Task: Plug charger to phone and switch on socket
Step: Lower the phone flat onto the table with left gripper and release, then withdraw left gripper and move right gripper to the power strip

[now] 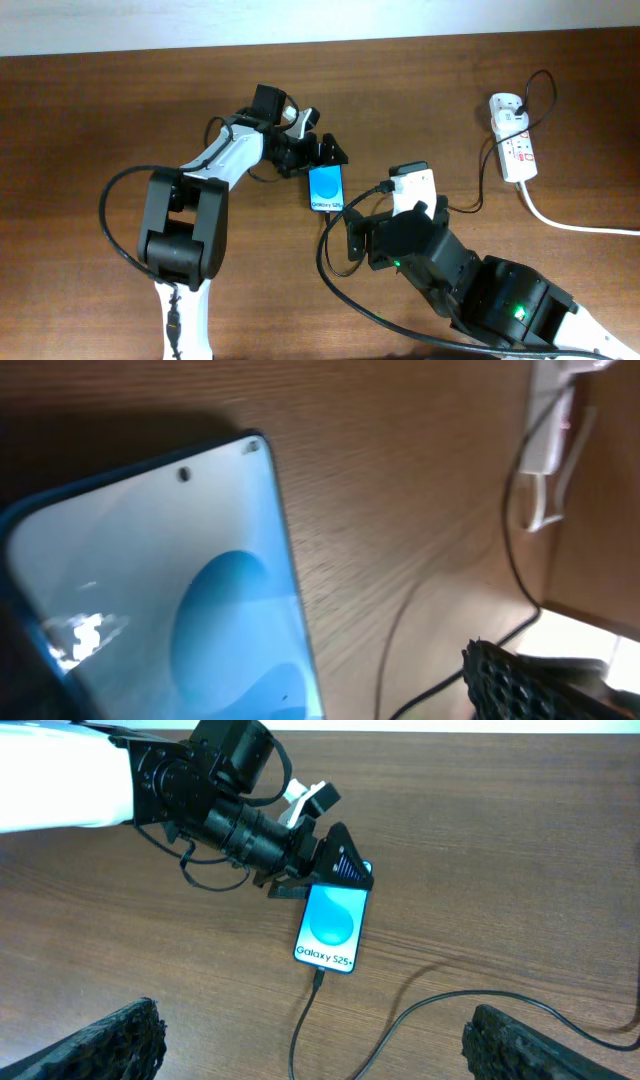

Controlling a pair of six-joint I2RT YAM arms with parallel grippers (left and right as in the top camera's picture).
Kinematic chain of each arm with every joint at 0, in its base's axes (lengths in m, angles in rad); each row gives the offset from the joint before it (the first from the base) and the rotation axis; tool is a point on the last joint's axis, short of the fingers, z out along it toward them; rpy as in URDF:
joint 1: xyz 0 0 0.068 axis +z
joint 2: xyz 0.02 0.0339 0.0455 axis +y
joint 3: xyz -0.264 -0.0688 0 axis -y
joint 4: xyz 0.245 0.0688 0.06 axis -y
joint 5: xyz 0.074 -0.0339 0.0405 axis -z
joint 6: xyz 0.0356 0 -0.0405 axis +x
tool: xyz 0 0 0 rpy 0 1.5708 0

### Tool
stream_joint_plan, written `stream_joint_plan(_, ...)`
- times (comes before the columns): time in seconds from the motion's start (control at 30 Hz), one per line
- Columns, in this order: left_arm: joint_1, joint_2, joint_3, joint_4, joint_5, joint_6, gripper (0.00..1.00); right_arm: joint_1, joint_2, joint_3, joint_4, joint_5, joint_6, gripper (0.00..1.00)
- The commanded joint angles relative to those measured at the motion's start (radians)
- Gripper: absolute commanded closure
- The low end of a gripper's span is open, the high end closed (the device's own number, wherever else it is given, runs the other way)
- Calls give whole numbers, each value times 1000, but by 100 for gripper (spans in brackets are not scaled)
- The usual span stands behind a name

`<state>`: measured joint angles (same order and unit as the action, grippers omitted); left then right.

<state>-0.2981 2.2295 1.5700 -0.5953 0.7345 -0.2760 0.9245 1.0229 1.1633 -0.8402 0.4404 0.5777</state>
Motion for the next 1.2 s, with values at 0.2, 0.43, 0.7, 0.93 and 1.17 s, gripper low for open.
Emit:
stream_joint_plan(0.2,5,49,-34,-79,-313,13,0,-4,39,10,41,35,34,2)
stream_joint_plan(0.43,22,47,-24,-89,-313,13,1,-37,50,10,37,46,65,2)
stream_joint_plan(0.7,174,-110,39,-175,-333,13,1,-326,50,10,-85,24,82,29)
stream_joint_plan(0.93,243,-468,39,-168,-556,34,1,-646,50,10,-167,-132,90,96)
stream_joint_plan(1.17,242,-856,39,-62,-641,110,1,-825,50,10,-217,-413,89,96)
